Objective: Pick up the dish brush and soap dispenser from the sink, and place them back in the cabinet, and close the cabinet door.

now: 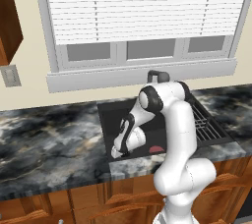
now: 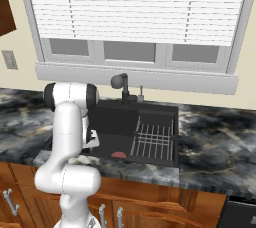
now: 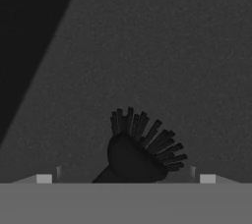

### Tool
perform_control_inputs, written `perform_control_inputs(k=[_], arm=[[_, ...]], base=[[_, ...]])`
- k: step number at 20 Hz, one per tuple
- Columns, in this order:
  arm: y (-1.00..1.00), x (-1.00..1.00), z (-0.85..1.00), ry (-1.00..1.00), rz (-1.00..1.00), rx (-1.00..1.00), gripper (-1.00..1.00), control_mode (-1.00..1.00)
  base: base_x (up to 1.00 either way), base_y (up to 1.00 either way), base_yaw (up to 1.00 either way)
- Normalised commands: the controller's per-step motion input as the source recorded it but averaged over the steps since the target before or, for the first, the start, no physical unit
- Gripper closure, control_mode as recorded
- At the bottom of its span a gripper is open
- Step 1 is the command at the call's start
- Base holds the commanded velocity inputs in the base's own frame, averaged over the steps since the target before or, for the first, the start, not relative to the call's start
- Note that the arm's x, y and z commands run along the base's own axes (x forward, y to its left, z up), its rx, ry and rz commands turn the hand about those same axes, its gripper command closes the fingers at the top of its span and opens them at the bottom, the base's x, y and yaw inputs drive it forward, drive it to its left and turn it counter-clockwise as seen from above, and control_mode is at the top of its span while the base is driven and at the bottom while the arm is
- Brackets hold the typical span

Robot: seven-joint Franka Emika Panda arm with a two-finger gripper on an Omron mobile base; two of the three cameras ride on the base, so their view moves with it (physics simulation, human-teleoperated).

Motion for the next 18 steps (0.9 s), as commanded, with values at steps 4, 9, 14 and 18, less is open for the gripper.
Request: perform_control_inputs(k=[4, 9, 14, 18], arm=[[0.00, 0.00, -0.14, 0.06, 0.00, 0.00, -1.00, -1.00], [0.00, 0.00, -0.14, 0.04, 0.00, 0.00, -1.00, -1.00], [0.00, 0.00, -0.13, 0.04, 0.00, 0.00, -1.00, -1.00], [0.00, 0.00, -0.15, 0.06, 0.00, 0.00, -1.00, -1.00]], base=[[0.00, 0.00, 0.00], [0.00, 0.00, 0.00], [0.00, 0.00, 0.00], [0.00, 0.00, 0.00]])
